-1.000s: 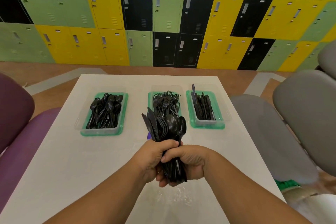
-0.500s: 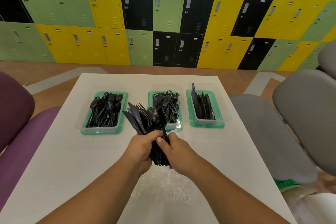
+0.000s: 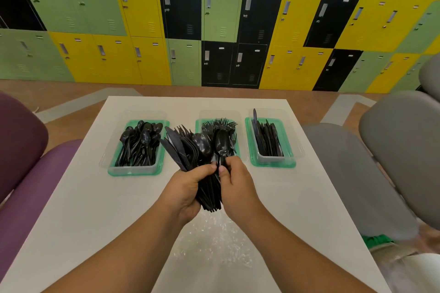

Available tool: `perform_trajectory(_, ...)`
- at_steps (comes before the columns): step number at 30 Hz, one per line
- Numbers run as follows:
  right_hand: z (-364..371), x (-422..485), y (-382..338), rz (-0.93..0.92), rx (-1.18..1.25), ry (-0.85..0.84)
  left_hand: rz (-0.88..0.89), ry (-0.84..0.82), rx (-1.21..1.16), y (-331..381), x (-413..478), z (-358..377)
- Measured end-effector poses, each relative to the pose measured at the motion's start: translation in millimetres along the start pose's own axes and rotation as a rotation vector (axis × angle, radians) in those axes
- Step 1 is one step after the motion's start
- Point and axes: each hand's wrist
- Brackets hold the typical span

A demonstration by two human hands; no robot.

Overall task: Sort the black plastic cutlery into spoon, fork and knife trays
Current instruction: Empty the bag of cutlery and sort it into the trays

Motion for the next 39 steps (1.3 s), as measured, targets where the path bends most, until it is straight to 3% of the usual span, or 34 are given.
perform_trajectory(7,1,8,-5,0.301,0.396,-0.07,0.029,-0.009,0.102,1,-6,1)
perform_trajectory(11,11,8,-10,0.148,0.204,0.05,-0.003,0.003,0.037,-2,-10,10)
perform_trajectory(15,20,8,-13,0.161,0.133,0.186,-0.046,0.124,-0.071,-7,-8,23)
perform_trajectory(21,22,2,-15,0.157,0.039,0.081,-0.121,0.176,-0.128,-9,-5,20)
perform_trajectory(28,26,0,-7,0.185,-0.017,0.091,-0.163,0.232,-0.135,-16,-1,14)
perform_trajectory(35,27,-13,-7,-0.023,-0.164,0.027,-0.147,0.183,-0.406,-23,2,6)
perform_trajectory(39,22,-8,-6,-0.024,-0.282,0.015,-0.197,0.213,-0.229,-21,0,4)
Point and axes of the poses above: each hand's wrist, its own x-axis towards the middle knuckle, its own z-axis out of the palm, y = z × x, and after that the axes turned 2 degrees about -y, right-handed
